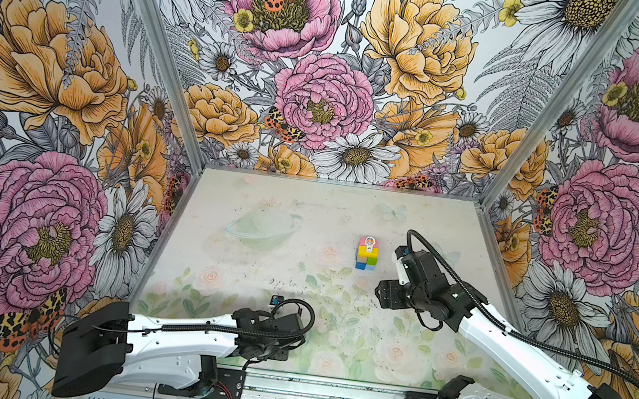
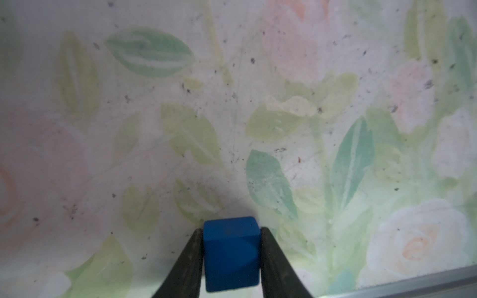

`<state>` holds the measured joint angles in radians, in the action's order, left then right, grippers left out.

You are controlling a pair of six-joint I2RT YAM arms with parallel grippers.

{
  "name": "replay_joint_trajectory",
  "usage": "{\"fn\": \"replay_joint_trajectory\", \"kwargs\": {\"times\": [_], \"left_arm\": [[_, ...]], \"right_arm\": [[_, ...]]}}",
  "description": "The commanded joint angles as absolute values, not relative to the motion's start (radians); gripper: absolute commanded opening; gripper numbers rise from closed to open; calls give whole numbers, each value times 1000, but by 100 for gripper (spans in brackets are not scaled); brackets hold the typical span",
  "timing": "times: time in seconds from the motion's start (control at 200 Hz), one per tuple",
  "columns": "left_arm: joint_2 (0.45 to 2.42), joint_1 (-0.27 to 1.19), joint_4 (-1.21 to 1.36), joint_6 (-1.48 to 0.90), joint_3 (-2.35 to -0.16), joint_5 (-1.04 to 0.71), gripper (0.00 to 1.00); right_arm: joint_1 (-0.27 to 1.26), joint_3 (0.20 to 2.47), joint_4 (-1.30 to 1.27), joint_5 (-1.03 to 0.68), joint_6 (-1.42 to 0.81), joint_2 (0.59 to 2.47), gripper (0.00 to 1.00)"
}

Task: Build the wood block tower
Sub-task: 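Lift the blue cube with the left gripper and carry it toward the tower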

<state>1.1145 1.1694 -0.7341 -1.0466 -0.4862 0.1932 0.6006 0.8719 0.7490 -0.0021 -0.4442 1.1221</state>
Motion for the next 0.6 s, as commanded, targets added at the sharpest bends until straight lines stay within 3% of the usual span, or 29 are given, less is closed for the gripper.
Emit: {"fn": "replay_joint_trajectory", "kwargs": {"times": [0.0,0.595], "left_arm": [[1155,1172,-725,-1032,-501,184,28],[1365,1046,-707,-806,-780,198,26]], "right_arm": [[595,865,728,-10,-437,1110,79],[586,848,738,-6,-457,1057,79]]}}
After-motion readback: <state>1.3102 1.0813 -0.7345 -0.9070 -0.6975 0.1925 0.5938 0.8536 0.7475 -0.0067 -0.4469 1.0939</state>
